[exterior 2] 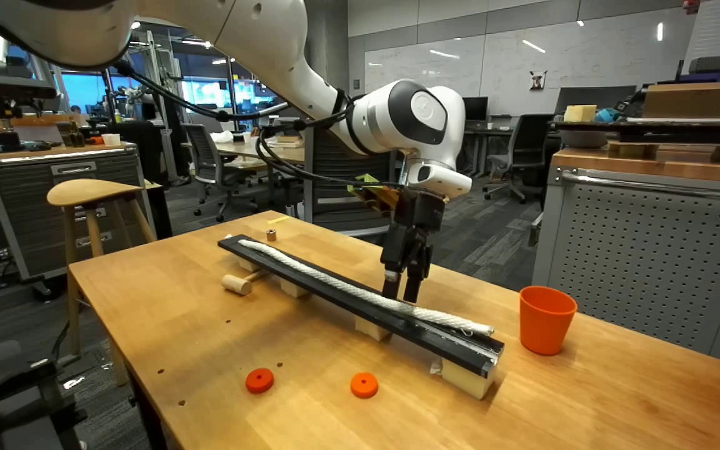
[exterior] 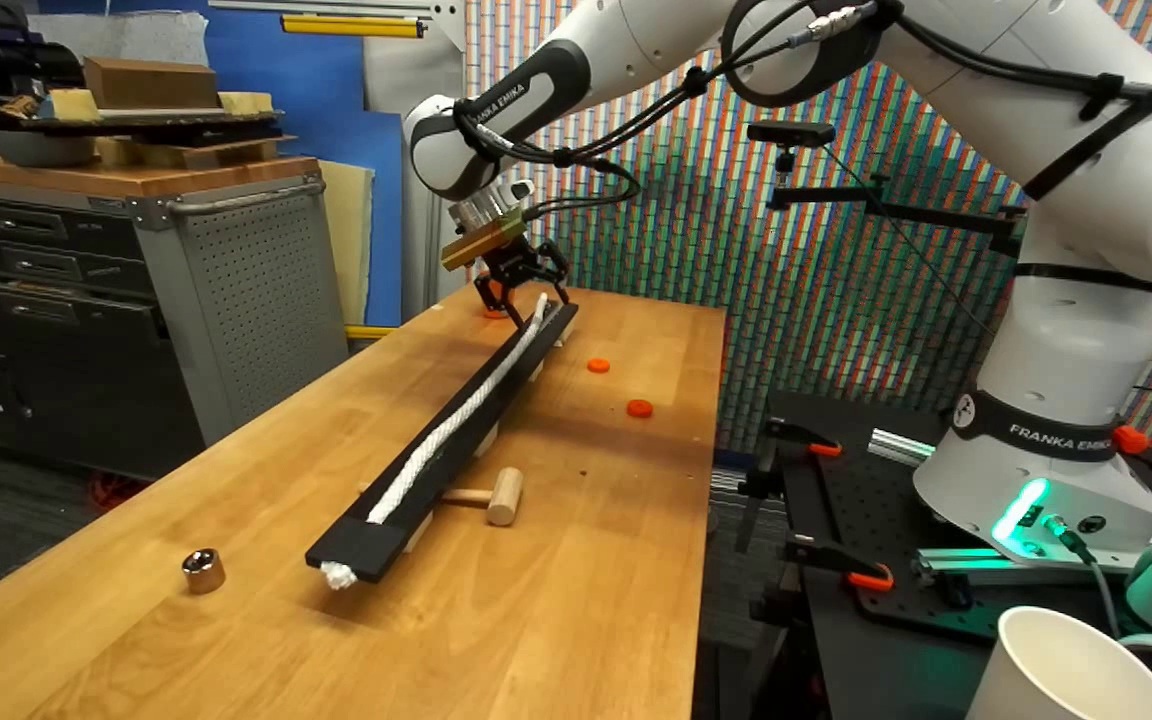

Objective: Set the rope along the middle of the black object

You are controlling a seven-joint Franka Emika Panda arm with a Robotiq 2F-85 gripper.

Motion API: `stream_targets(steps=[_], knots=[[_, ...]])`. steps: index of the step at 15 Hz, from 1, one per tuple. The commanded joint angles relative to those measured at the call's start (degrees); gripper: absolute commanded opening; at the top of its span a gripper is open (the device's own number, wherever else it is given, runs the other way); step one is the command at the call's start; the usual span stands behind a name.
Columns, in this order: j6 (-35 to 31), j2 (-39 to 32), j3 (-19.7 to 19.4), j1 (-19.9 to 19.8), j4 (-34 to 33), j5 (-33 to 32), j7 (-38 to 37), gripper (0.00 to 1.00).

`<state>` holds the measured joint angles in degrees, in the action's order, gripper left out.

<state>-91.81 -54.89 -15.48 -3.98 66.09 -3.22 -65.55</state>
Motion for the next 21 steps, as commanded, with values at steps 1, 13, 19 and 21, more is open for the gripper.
stream_targets(steps=[1,13,19,21], knots=[[0.41,-1.86,0.44,-1.17,-2.91,0.17,-2.82,0.71],[1.09,-3.57,-0.51,-1.60,-4.16,-0.55,-14.92,0.03],[0.33,-3.79,-0.48,-1.29,-5.68,-1.08,-18.88,0.07],[-0.49,-3.81,-0.52,-1.16,-6.04,-1.45,-19.77,0.07]])
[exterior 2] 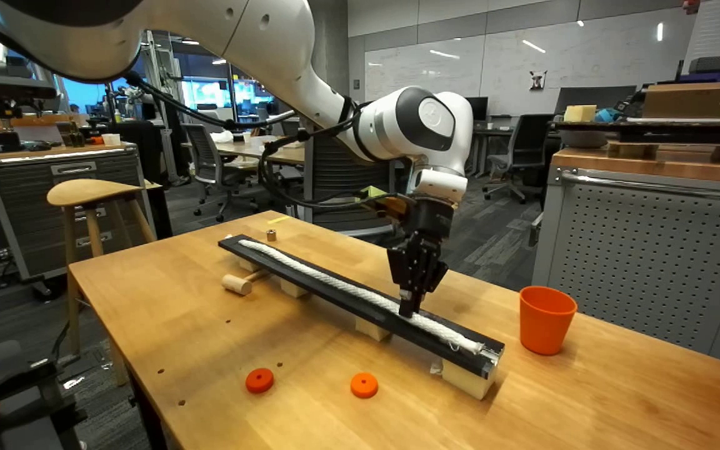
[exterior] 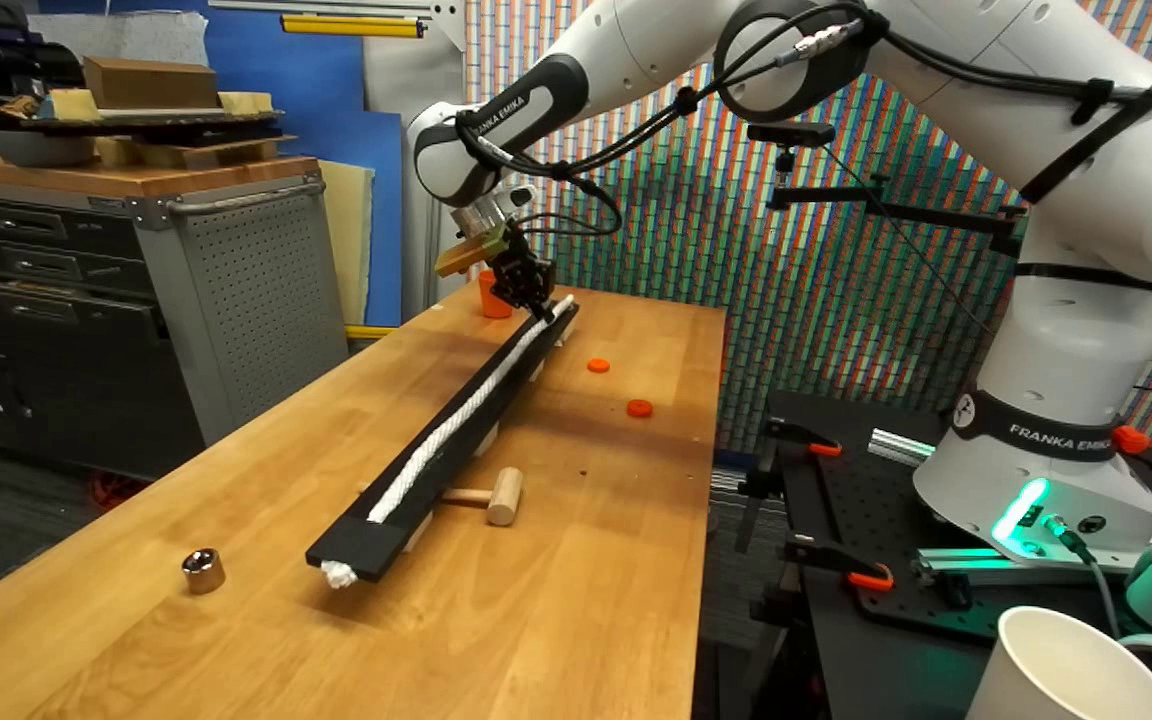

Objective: Set the rope along the middle of the black object

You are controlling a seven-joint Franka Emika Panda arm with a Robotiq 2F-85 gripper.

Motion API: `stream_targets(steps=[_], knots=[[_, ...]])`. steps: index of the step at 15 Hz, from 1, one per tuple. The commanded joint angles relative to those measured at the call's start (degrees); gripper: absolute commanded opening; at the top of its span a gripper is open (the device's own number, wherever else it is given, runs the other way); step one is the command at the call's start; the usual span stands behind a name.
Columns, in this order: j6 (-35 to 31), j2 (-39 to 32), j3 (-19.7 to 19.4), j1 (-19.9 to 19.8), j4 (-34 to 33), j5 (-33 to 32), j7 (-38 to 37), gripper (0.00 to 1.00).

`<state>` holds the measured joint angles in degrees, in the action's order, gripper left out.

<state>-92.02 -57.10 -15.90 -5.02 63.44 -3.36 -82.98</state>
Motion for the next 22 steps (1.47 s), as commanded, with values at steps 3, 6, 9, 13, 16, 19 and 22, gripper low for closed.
stream_targets(steps=[3,6,9,13,16,19,22], knots=[[-2.02,-1.30,-0.08,0.21,-3.04,-2.16,-2.50,0.07],[-3.60,-1.07,-0.20,0.78,-2.01,-3.30,-2.16,0.07],[-4.03,-1.04,-0.20,0.92,-1.49,-4.21,-1.70,0.07],[-3.78,0.03,-0.36,0.69,0.27,-4.93,-1.01,0.07],[-4.40,1.30,-0.85,1.16,2.28,-4.61,-0.33,0.07],[-4.38,1.61,-0.68,1.23,2.88,-4.42,-0.21,0.07],[-4.00,1.78,0.00,0.88,3.15,-4.77,-0.34,0.07]])
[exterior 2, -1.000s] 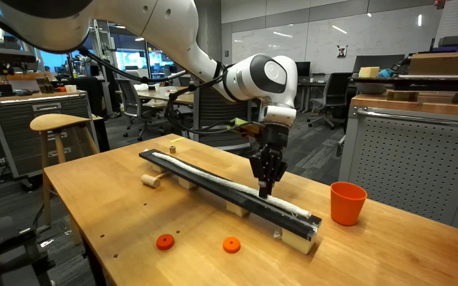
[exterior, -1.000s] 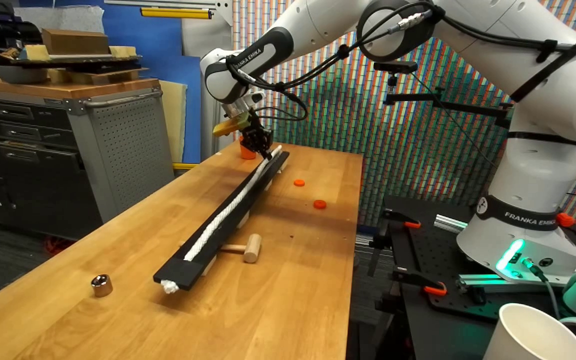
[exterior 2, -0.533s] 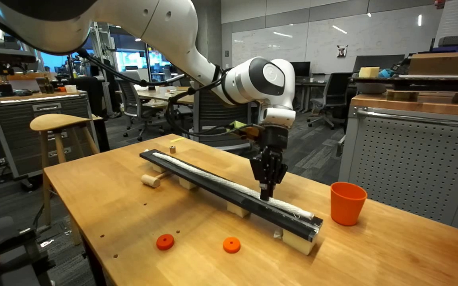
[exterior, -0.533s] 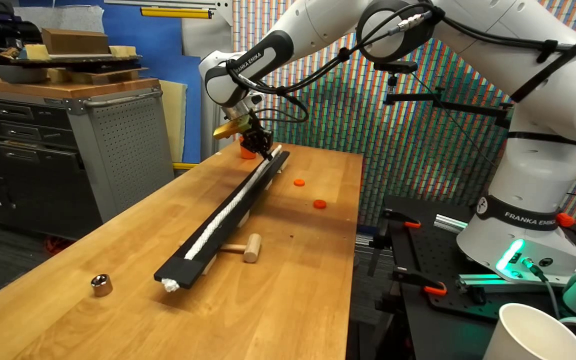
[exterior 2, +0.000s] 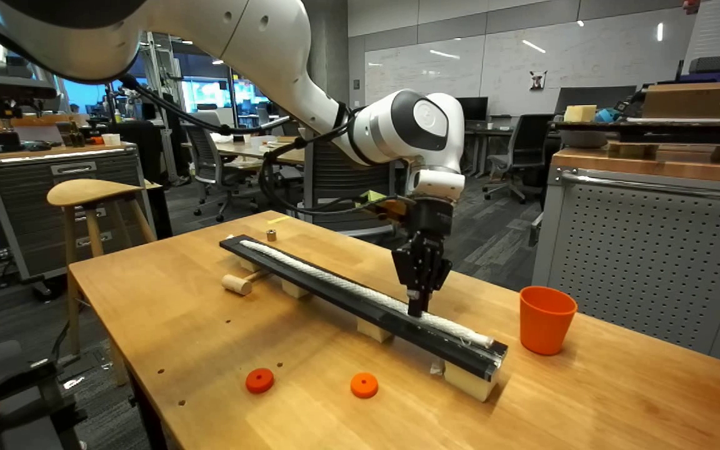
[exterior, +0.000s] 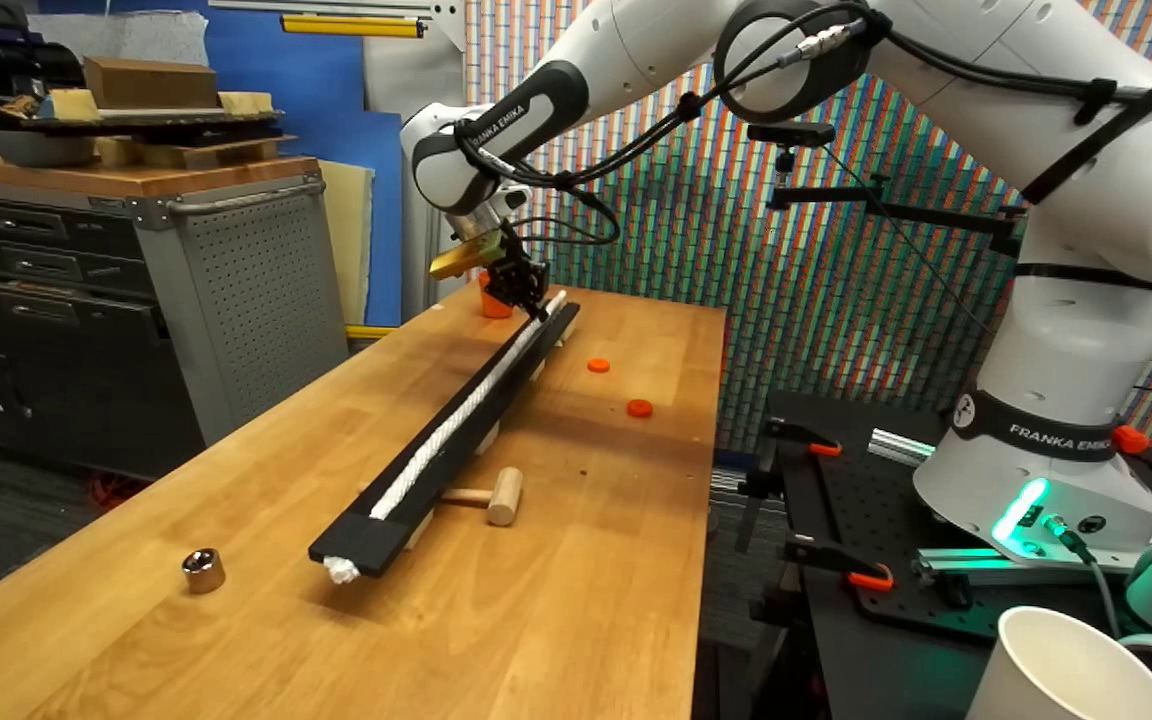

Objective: Set the rope along the middle of the black object

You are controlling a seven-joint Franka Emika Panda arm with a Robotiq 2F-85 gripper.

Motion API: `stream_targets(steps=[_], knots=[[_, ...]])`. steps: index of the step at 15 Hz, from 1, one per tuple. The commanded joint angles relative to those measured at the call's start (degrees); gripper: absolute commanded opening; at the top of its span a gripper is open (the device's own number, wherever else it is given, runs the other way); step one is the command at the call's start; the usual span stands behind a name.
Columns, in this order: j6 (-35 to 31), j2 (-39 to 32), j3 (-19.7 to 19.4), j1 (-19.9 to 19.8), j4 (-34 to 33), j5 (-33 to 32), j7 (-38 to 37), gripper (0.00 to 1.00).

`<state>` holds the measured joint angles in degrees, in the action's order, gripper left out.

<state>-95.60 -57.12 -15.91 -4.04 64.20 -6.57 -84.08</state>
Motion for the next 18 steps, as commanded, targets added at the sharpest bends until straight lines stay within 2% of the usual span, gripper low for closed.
stream_targets(steps=[1,7,8,9,17,18], knots=[[-0.47,1.88,-0.01,-0.01,2.65,-1.63,0.67,0.07],[-0.58,0.68,-0.15,0.55,1.92,-2.48,0.13,0.08],[-0.63,0.54,-0.23,0.78,1.83,-2.92,-0.02,0.36],[-0.65,0.45,-0.21,0.91,1.77,-3.23,-0.05,0.36],[-0.99,1.27,-0.08,0.98,2.41,-4.58,-0.11,0.96],[-1.17,1.56,-0.07,1.04,2.67,-4.70,0.05,0.99]])
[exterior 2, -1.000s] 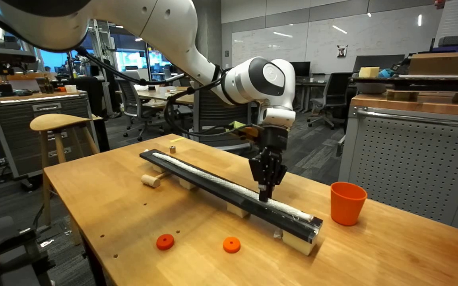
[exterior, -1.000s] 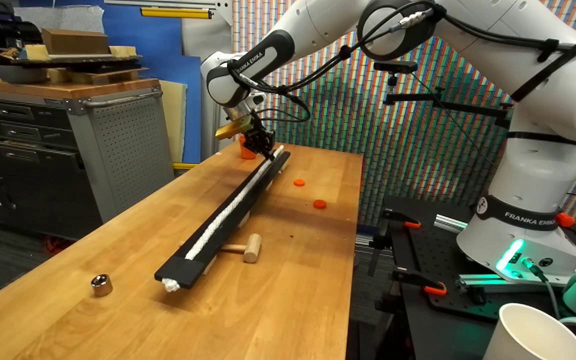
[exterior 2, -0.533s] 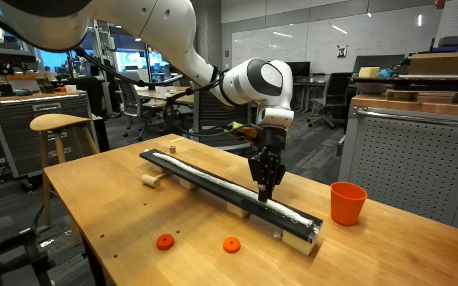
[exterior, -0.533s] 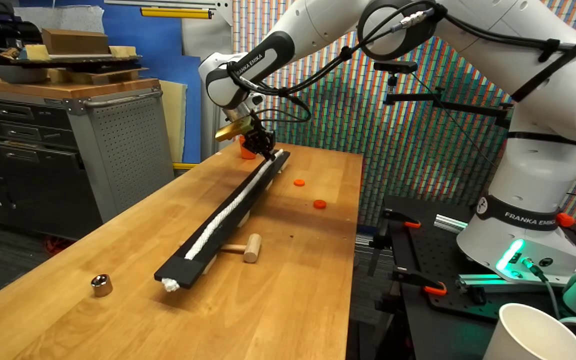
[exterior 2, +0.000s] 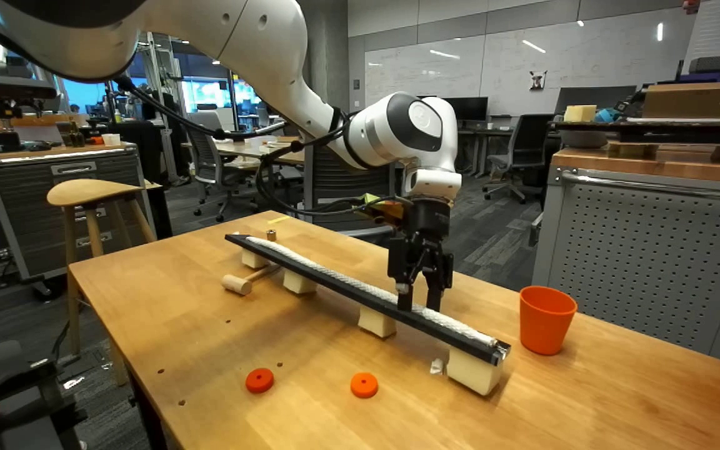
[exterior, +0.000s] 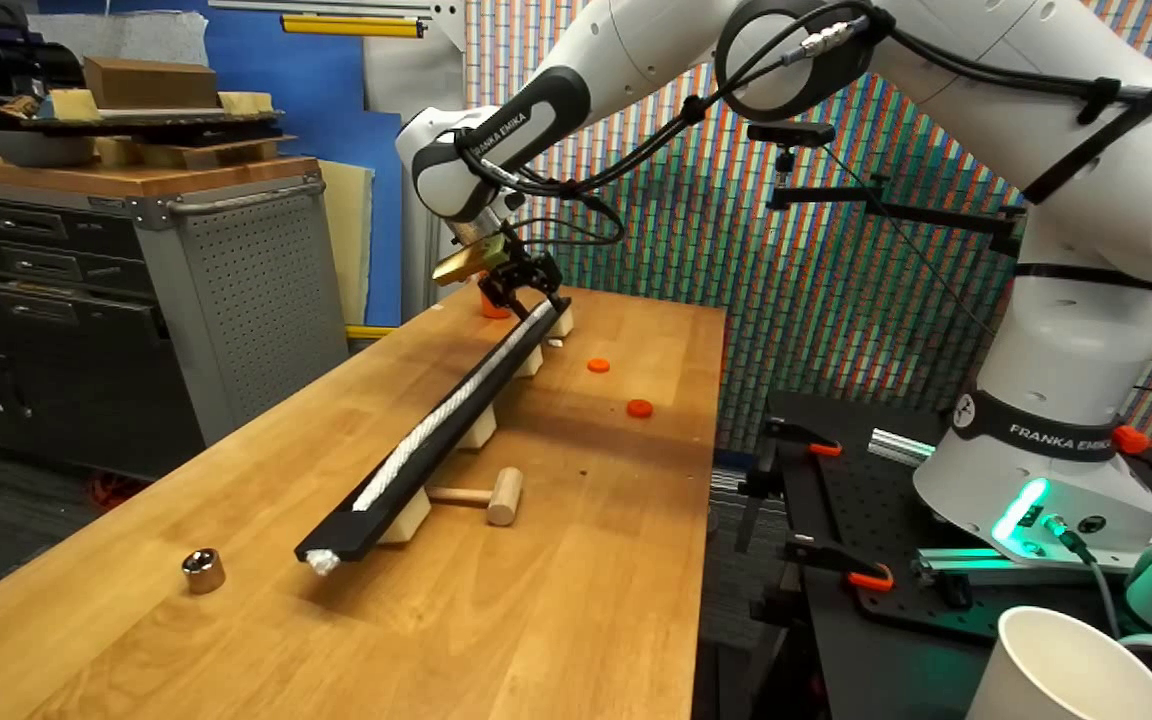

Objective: Set the rope along the middle of the black object

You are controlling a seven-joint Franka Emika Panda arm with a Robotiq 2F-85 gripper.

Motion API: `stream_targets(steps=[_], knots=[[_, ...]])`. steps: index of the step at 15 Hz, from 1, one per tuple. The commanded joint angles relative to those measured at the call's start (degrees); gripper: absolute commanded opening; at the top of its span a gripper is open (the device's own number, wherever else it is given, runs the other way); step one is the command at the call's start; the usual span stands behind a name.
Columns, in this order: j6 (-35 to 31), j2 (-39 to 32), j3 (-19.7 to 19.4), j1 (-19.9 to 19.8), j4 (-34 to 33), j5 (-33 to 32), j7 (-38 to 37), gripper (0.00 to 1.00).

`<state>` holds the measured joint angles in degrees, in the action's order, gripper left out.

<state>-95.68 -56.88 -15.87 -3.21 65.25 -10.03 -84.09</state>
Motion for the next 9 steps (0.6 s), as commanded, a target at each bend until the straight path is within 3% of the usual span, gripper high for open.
stream_targets(steps=[1,9], knots=[[-1.42,1.75,-0.03,0.20,1.98,-1.25,0.35,1.00],[-3.12,3.87,-0.28,0.73,3.24,-2.72,1.88,1.00]])
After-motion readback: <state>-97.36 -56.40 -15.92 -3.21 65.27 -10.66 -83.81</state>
